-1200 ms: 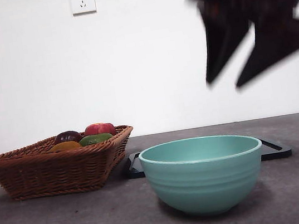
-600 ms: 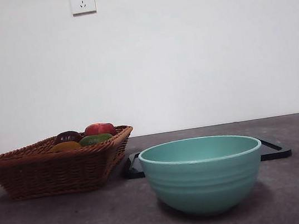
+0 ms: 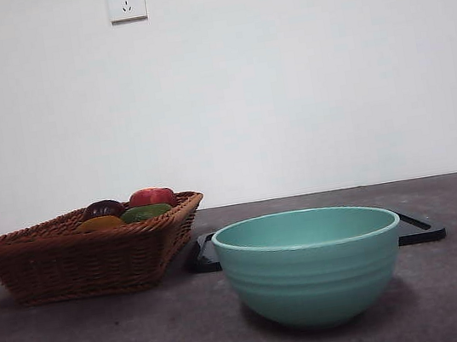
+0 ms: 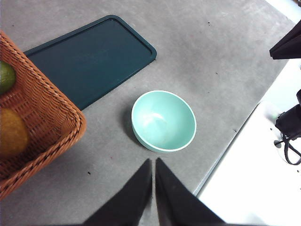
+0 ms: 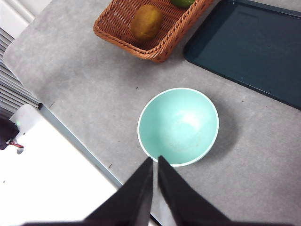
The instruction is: Pick up the wifruite, put it on the bowl, pick up the plate, put it on desk
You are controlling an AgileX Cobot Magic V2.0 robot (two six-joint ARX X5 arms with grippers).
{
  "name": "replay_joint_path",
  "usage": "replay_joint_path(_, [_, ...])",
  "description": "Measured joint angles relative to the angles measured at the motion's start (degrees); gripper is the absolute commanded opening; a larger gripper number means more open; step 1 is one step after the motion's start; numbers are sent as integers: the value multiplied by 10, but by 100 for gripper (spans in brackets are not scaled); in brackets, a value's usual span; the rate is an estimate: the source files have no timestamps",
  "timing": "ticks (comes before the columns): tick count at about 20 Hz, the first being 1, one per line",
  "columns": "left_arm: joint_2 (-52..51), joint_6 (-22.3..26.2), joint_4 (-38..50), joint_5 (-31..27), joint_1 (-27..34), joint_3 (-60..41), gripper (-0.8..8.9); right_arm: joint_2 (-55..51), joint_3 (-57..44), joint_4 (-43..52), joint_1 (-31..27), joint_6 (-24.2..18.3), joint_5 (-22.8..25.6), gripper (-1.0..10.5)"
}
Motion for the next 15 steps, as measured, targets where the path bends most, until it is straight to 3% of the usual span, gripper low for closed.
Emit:
replay_joint_path(12, [0, 1, 1, -1, 1, 0, 8, 0, 0, 4, 0, 0, 0, 7])
replay_joint_path(15, [-37, 27, 56, -46, 50, -5, 7, 0, 0, 6, 0, 0, 0, 8])
